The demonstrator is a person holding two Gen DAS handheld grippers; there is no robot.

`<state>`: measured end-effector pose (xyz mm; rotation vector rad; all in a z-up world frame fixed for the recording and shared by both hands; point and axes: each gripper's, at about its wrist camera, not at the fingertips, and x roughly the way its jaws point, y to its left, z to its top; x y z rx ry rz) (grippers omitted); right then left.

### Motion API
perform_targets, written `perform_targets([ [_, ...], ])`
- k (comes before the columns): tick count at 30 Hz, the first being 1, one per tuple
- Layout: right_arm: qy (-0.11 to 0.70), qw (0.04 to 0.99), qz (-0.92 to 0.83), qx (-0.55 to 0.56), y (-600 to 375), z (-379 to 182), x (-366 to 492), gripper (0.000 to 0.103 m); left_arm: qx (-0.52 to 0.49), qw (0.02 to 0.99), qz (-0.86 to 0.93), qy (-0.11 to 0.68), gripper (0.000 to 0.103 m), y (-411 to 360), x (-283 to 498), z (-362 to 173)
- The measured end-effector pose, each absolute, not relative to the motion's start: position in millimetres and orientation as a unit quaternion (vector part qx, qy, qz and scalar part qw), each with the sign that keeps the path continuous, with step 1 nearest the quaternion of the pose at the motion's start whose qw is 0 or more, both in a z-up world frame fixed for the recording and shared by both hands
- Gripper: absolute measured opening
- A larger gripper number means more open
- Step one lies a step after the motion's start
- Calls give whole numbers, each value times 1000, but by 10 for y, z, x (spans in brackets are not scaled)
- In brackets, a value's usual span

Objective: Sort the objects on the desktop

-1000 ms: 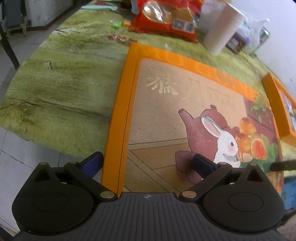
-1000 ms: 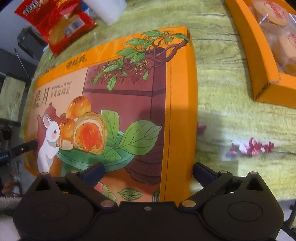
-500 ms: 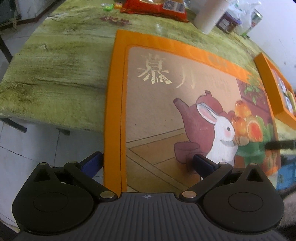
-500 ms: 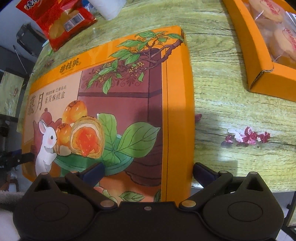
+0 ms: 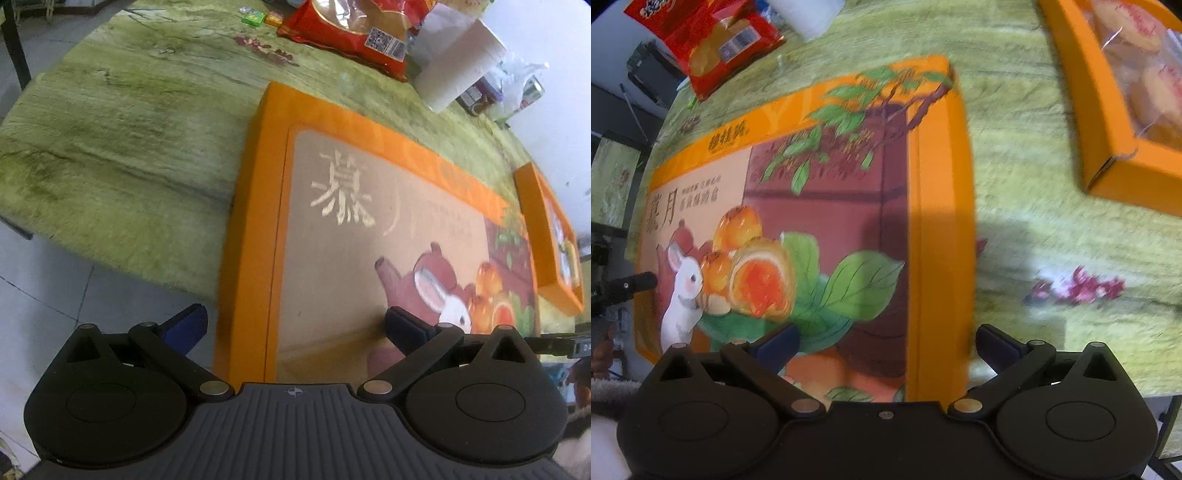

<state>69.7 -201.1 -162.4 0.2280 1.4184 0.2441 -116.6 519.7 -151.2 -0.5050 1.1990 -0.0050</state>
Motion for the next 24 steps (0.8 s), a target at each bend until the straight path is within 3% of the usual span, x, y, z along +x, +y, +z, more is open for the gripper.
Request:
perform_targets([
  [9, 597, 784, 71, 154, -2003, -1595, 1004, 102, -255, 774, -11, 579, 103, 5208, -1120, -1556],
  [15, 603, 783, 95, 124, -1185, -1510, 655, 103, -226, 772, -14, 594, 103, 5181, -1070, -1534],
  [24, 608, 756, 99, 221, -875, -1419, 200, 103, -209, 770, -18, 602, 103, 5217, -992, -1503],
])
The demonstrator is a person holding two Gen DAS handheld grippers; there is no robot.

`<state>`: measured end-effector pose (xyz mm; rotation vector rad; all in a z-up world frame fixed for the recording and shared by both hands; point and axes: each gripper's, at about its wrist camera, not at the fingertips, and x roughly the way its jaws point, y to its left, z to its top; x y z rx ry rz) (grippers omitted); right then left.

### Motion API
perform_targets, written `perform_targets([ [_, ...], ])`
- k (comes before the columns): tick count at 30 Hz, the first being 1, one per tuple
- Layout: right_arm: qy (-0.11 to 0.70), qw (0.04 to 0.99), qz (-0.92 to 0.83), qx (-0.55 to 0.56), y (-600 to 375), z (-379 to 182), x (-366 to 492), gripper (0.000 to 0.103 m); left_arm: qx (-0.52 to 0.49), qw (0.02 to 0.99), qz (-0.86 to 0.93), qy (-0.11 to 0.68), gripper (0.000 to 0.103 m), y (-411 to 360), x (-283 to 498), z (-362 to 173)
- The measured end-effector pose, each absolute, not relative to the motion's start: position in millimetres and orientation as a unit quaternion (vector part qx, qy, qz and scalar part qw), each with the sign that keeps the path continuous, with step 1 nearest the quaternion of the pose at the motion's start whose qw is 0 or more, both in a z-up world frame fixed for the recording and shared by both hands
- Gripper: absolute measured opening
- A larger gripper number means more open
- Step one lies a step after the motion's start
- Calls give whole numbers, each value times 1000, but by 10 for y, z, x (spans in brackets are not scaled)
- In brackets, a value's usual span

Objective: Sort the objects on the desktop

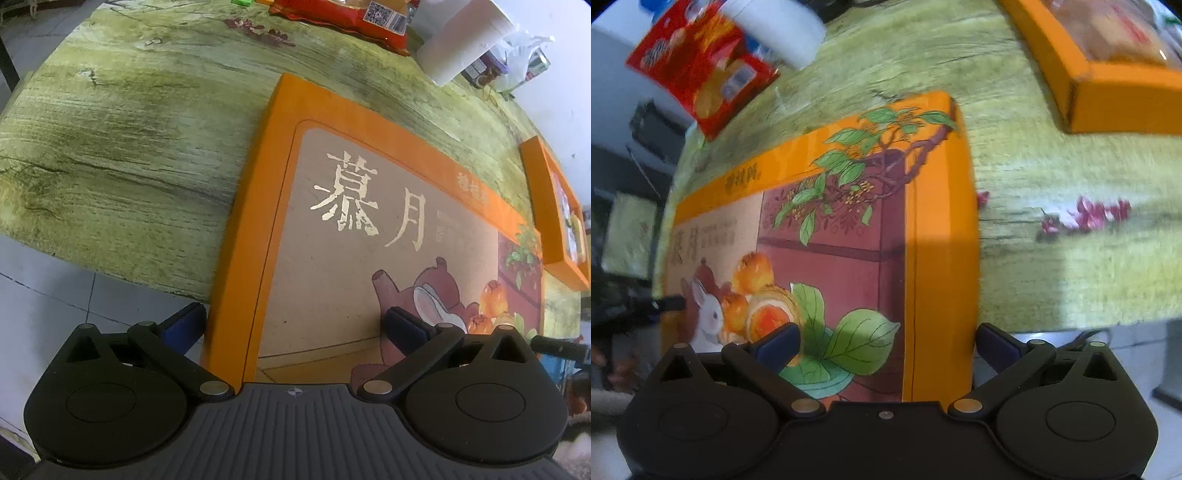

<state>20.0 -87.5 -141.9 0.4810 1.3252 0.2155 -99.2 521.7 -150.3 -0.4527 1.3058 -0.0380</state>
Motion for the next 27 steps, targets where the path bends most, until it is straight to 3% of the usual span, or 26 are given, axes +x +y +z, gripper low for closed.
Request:
perform_targets([
  [7, 597, 742, 60, 299, -1035, -1444, 215, 96, -206, 767, -17, 607, 103, 5237, -932, -1492],
  [18, 639, 730, 91, 226, -738, -1442, 368, 97, -194, 758, -26, 623, 103, 5187, -1078, -1501],
  [27, 656, 692, 72, 292, -835, -1605, 270, 95, -206, 763, -19, 613, 103, 5223, -1013, -1529],
])
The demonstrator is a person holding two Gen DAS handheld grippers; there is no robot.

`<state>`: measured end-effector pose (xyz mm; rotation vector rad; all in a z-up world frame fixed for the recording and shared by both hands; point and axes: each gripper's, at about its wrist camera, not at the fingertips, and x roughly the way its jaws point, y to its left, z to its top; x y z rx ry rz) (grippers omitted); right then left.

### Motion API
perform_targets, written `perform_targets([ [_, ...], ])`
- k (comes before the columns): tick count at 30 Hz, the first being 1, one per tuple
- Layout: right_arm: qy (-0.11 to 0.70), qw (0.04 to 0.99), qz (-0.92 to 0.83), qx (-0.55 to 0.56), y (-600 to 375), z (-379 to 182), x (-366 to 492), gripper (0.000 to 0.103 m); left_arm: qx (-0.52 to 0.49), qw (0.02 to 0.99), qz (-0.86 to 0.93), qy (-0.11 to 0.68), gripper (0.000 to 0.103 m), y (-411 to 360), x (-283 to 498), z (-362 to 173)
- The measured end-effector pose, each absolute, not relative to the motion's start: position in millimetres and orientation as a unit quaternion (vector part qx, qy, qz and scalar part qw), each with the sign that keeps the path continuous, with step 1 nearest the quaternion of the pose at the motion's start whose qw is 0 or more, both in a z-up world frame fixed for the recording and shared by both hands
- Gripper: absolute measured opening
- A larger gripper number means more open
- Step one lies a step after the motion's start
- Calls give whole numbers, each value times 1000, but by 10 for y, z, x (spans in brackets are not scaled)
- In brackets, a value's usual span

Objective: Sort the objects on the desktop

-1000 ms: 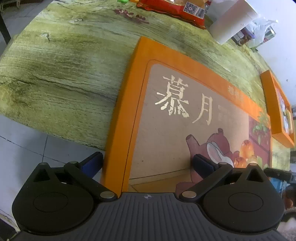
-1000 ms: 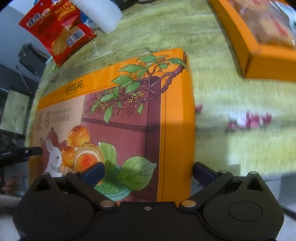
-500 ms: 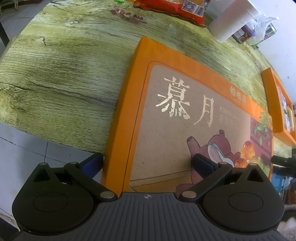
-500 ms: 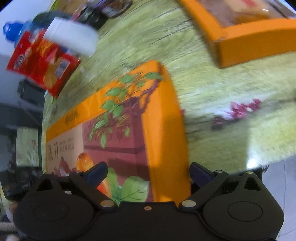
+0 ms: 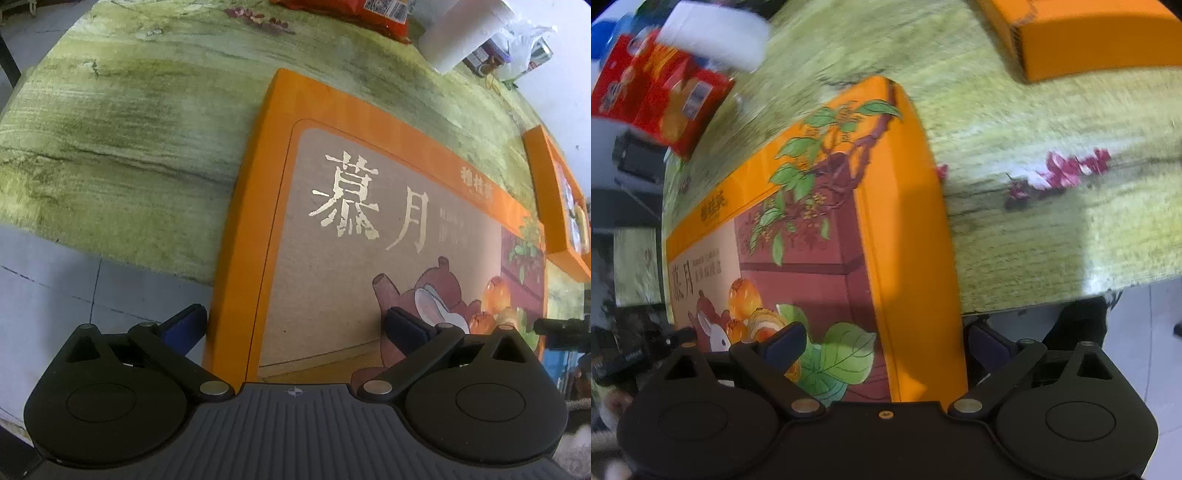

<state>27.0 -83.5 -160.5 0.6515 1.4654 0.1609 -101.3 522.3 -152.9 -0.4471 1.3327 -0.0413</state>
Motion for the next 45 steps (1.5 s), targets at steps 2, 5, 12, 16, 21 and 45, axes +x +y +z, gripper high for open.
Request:
perform_targets([
  [2, 656, 686, 70, 305, -835, -1656, 263, 95, -213, 764, -19, 608, 103, 5247, -995, -1539],
  [5, 655, 684, 69, 314, -799, -1720, 270, 94, -221, 768, -18, 601, 103, 5268, -973, -1548],
  [12, 641, 687, 68, 337, -785, -1778, 292, 94, -217, 775, -18, 594, 103, 5262, -988, -1526],
  [16, 638, 689, 69, 335, -741, -1741, 291, 92, -181, 786, -29, 590, 103, 5146, -1015, -1460],
  [21, 638, 693, 67, 329, -700, -1670, 300, 89, -146, 800, -37, 581, 101, 5029, -1073, -1363],
  [45, 579, 757, 92, 287, -529, -1256, 347, 84, -116, 847, -40, 518, 99, 4947, -1170, -969],
])
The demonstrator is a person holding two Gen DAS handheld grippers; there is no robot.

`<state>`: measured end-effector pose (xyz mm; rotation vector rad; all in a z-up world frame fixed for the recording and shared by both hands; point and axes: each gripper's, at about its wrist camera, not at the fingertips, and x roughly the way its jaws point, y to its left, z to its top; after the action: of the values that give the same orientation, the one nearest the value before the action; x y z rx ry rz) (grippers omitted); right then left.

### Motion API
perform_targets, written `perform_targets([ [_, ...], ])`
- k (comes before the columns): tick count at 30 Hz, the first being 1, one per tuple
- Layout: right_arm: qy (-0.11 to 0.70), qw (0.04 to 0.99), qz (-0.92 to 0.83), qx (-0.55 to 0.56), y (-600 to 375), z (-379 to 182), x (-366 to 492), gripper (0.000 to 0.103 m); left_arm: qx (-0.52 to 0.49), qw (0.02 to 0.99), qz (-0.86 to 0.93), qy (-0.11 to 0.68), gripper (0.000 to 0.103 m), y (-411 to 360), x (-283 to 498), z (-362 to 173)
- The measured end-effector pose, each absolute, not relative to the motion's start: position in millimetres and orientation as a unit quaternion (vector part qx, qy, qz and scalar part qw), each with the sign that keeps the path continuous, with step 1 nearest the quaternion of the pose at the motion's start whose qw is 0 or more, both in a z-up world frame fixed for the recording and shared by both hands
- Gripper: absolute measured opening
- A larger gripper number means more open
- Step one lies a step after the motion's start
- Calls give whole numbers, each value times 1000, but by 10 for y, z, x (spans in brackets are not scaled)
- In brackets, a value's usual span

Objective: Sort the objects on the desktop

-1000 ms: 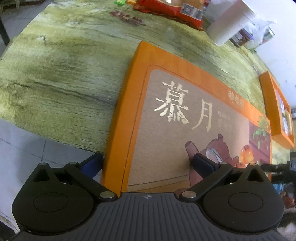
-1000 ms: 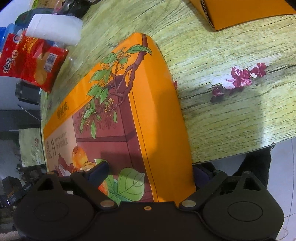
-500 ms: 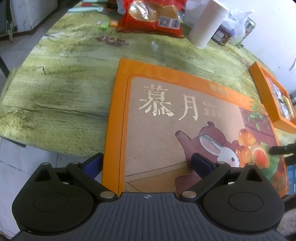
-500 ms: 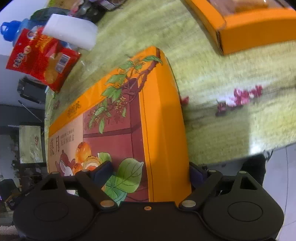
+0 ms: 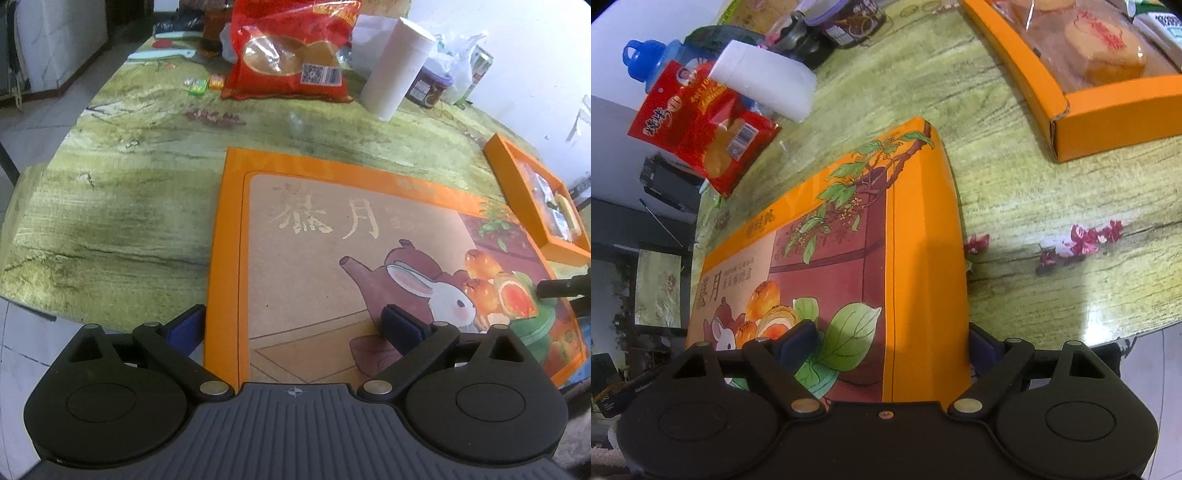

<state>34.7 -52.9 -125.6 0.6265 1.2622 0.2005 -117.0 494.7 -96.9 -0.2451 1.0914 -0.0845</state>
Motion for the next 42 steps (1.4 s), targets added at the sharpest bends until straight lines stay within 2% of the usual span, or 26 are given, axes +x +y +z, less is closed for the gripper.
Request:
perform_targets([
  [21, 499, 817, 93, 273, -689, -704, 448, 84, -102, 888, -72, 443, 99, 4651, -841, -544],
  [42, 410, 866, -6, 288, -1768, -336, 114, 84, -75, 892, -204, 396, 99, 3315, 210, -439],
])
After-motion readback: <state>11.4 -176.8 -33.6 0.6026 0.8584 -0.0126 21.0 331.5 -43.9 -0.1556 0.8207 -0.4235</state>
